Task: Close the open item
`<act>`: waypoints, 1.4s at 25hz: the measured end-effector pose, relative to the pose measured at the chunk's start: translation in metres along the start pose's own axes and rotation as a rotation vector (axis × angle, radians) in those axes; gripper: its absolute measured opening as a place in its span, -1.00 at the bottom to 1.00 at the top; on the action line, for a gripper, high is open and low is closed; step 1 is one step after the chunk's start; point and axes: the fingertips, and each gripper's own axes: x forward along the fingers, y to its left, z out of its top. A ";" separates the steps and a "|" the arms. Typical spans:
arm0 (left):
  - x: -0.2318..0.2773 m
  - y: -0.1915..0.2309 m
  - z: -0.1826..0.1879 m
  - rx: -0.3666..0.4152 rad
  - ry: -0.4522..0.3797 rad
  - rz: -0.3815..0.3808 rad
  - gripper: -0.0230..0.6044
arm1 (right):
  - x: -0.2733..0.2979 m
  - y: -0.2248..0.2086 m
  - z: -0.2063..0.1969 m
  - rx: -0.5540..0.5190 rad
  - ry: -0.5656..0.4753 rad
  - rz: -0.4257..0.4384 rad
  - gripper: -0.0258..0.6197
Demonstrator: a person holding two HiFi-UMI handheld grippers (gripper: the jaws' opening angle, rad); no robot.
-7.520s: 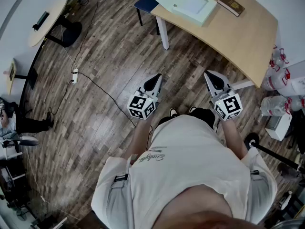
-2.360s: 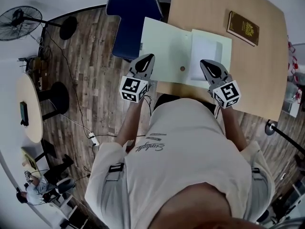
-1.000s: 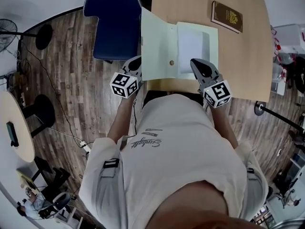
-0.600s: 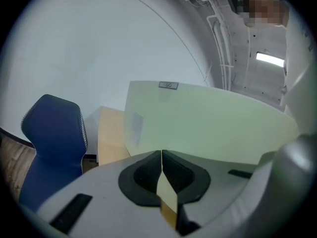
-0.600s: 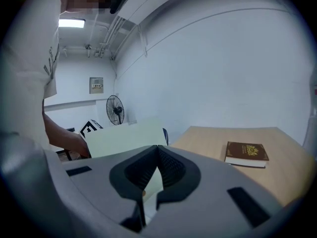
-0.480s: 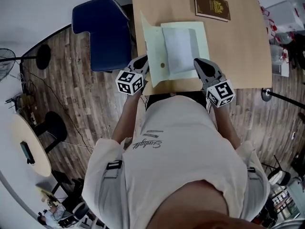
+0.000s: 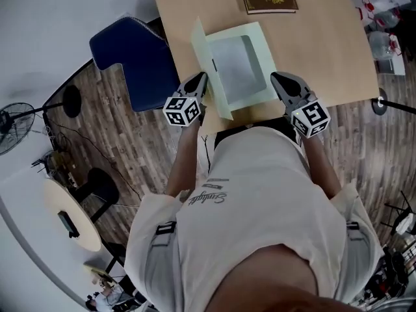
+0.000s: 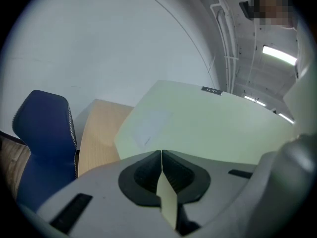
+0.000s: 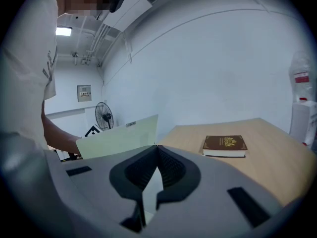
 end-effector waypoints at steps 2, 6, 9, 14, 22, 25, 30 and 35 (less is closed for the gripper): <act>0.009 -0.003 -0.001 0.007 0.019 0.010 -0.88 | -0.003 -0.008 -0.001 -0.005 0.000 0.002 -0.93; 0.025 -0.015 0.003 0.021 0.037 0.011 -0.88 | -0.008 -0.022 -0.008 -0.029 0.006 0.005 -0.93; 0.036 -0.022 0.003 0.020 0.045 0.020 -0.88 | -0.013 -0.035 -0.015 -0.003 -0.002 0.009 -0.93; 0.047 -0.030 0.002 0.035 0.057 0.048 -0.88 | -0.021 -0.054 -0.026 0.029 -0.009 0.023 -0.93; 0.059 -0.038 -0.006 0.043 0.062 0.118 -0.88 | -0.026 -0.076 -0.040 0.022 0.011 0.078 -0.93; 0.064 -0.040 -0.008 0.042 0.070 0.134 -0.88 | -0.025 -0.078 -0.046 0.029 0.019 0.103 -0.93; 0.075 -0.044 -0.013 0.056 0.108 0.133 -0.88 | -0.026 -0.076 -0.053 0.008 0.032 0.118 -0.93; 0.086 -0.047 -0.020 0.062 0.144 0.130 -0.88 | -0.029 -0.083 -0.062 0.043 0.042 0.107 -0.93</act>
